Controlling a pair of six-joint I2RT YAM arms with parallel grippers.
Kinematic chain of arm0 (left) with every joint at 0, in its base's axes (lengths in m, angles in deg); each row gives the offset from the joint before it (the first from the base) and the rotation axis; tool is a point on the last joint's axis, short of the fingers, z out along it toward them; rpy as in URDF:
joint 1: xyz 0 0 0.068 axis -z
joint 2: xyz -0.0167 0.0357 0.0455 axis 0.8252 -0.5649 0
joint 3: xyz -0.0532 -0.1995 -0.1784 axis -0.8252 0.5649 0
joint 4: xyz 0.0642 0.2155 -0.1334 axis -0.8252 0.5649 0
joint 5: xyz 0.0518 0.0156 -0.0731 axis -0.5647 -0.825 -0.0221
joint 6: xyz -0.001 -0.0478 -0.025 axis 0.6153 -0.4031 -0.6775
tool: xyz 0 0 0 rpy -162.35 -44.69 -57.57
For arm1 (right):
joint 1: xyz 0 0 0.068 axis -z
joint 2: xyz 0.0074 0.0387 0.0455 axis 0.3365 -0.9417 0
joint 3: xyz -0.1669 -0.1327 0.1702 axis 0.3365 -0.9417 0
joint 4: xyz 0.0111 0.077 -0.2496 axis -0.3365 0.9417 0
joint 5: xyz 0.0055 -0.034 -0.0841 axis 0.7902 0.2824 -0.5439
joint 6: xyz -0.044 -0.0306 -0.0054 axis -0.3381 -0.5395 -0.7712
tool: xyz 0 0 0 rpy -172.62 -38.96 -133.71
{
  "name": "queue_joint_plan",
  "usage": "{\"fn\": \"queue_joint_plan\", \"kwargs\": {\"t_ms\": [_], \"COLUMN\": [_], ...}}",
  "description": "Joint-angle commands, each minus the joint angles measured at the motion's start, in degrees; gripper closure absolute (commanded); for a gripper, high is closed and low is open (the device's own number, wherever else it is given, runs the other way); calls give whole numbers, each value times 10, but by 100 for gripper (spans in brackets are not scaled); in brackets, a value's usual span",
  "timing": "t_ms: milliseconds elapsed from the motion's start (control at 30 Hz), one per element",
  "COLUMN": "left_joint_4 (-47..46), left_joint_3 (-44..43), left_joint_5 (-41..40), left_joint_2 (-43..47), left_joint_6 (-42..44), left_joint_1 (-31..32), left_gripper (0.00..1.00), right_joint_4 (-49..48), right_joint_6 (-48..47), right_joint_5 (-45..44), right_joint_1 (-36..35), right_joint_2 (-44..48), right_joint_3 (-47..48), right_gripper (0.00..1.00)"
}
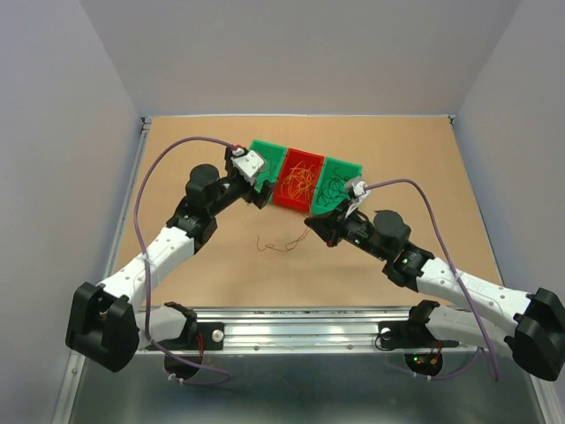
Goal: Untangle the cables
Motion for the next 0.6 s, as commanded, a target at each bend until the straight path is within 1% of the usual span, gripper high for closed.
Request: {"fn": "queue_joint_plan", "kwargs": {"t_ms": [0, 33, 133, 167, 233, 267, 367, 467, 567], "left_joint_4": [-56, -57, -56, -46, -32, -5, 28, 38, 52], "left_joint_3": [26, 33, 36, 36, 29, 19, 6, 0, -2], "left_joint_5": [202, 230, 281, 319, 366, 378, 414, 449, 465], "left_joint_2": [35, 36, 33, 30, 16, 10, -10, -25, -32], "left_joint_6": [20, 24, 39, 45, 62, 70, 92, 98, 107], "left_joint_1": [-2, -2, -2, -2, -2, -2, -2, -2, 10], "left_gripper": [1, 1, 1, 1, 1, 1, 1, 1, 1], "right_joint_4": [-10, -10, -10, -11, -14, -14, -15, -17, -17], "right_joint_6": [-4, -5, -7, -7, -8, -8, -9, -9, -11], "right_joint_5": [9, 10, 19, 21, 27, 27, 27, 28, 27], "right_joint_1": [-6, -6, -6, -7, -7, -7, -7, -7, -7], "right_joint_2": [-2, -2, -3, -3, -2, 0, 7, 9, 10], "right_joint_3": [41, 41, 42, 42, 41, 40, 38, 37, 37], "right_gripper": [99, 99, 99, 99, 99, 99, 99, 99, 100]}}
